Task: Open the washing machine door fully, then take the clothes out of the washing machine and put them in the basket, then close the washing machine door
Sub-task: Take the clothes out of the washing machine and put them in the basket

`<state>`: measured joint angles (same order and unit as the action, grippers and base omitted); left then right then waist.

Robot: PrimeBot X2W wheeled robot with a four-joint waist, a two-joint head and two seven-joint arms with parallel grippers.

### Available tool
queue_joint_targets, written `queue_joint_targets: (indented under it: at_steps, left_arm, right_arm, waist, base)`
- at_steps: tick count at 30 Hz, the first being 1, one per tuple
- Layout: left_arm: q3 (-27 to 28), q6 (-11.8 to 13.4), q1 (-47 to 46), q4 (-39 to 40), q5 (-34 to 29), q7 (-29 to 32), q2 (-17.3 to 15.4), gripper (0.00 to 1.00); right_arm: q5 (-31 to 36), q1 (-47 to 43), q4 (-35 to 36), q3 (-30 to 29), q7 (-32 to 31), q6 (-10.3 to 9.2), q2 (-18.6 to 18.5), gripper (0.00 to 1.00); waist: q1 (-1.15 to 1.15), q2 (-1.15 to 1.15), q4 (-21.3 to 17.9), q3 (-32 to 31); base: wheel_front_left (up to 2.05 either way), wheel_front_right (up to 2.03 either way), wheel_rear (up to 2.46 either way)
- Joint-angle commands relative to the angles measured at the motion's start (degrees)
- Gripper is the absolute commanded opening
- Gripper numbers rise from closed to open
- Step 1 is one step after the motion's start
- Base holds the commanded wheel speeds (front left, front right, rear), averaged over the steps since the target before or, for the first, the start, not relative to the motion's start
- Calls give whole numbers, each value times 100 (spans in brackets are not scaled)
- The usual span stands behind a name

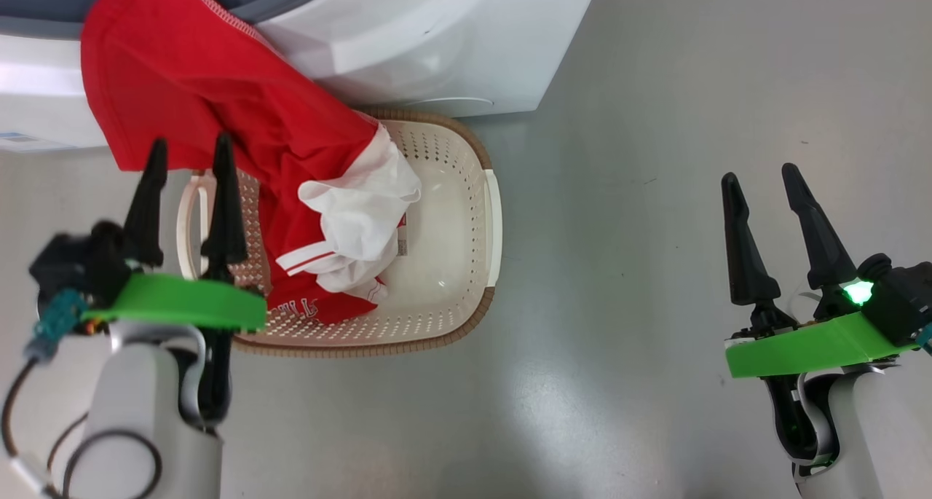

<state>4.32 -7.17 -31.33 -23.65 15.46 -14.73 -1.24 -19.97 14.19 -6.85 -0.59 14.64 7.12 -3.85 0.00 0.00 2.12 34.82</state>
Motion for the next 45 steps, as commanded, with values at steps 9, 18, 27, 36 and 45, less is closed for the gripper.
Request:
queue_joint_targets:
  at_steps: [9,18,27,36,45]
  left_arm:
    - [331,-32,961,963,125,-27,-164,100]
    - [277,-32,1244,1362,167,-27,-164,100]
    - [216,-32,907,1356,213,-27,-164,100]
    - [259,-32,-224,731,16,-27,-164,100]
    - [275,-32,-1637,-890,-250,-27,-177,100]
  right_arm:
    - [66,-221,147,80,36,36,-58,100]
    - [62,-230,148,76,36,36,-75,100]
    - [63,-206,159,68,36,36,-76,100]
    - [74,-165,151,130,36,36,-67,100]
    - [55,-142,125,216,36,36,-41,100]
  waist:
    - [0,0,31,-51]
    - [0,0,68,-68]
    - [0,0,85,-34]
    - [0,0,92,45]
    - [0,0,-13,91]
  base:
    - [0,0,0]
    - [0,0,0]
    - [0,0,0]
    - [0,0,0]
    - [0,0,0]
